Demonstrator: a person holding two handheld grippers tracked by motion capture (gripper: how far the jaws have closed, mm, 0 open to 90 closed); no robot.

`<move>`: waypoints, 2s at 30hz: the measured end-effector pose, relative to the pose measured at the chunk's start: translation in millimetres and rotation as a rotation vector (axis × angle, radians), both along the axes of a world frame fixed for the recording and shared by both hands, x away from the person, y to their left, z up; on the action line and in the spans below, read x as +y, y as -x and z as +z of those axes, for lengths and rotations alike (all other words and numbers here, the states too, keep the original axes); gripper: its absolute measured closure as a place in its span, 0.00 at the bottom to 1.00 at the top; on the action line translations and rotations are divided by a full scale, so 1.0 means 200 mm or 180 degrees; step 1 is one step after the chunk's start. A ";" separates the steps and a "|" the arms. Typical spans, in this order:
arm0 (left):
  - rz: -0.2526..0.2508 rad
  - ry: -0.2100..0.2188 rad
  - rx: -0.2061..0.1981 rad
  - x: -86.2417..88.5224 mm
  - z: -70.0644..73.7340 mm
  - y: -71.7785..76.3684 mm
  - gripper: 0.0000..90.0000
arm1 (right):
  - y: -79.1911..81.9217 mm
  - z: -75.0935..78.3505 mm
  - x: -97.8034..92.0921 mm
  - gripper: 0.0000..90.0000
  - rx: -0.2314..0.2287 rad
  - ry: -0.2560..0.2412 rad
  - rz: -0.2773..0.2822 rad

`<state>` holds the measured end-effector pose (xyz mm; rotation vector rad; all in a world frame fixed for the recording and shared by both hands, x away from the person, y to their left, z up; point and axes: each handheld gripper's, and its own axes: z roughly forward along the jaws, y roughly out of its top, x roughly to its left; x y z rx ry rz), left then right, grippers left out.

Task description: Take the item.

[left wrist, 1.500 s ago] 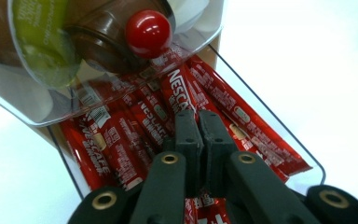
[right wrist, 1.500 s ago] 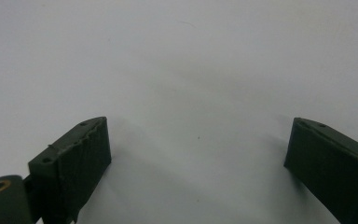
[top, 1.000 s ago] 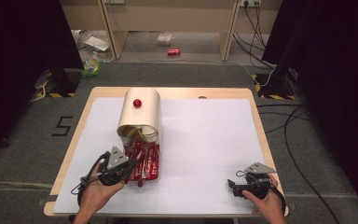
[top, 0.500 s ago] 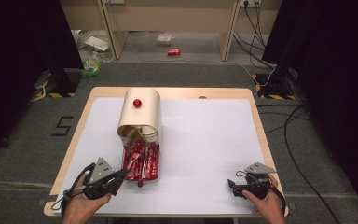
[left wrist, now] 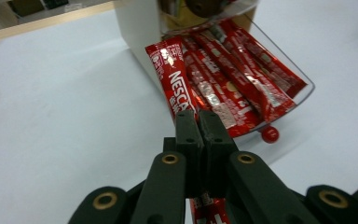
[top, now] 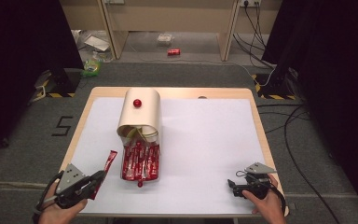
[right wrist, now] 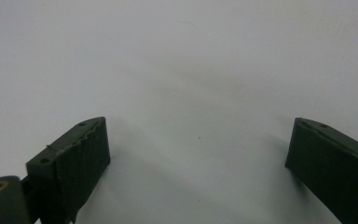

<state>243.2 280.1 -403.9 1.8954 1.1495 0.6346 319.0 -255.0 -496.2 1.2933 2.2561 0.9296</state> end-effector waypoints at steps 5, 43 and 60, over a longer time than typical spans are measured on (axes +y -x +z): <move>0.0082 -0.0011 -0.0033 0.03 0.01 -0.02 0.96 | 0.00 0.00 0.00 0.07 0.0000 0.0001 0.0001; 0.0430 -0.0039 -0.0060 0.14 -0.06 -0.24 0.96 | 0.00 0.00 0.00 0.07 0.0005 0.0004 0.0005; 0.0559 -0.0120 -0.0024 0.14 -0.13 -0.39 0.96 | 0.00 0.00 0.00 0.07 0.0006 0.0005 0.0003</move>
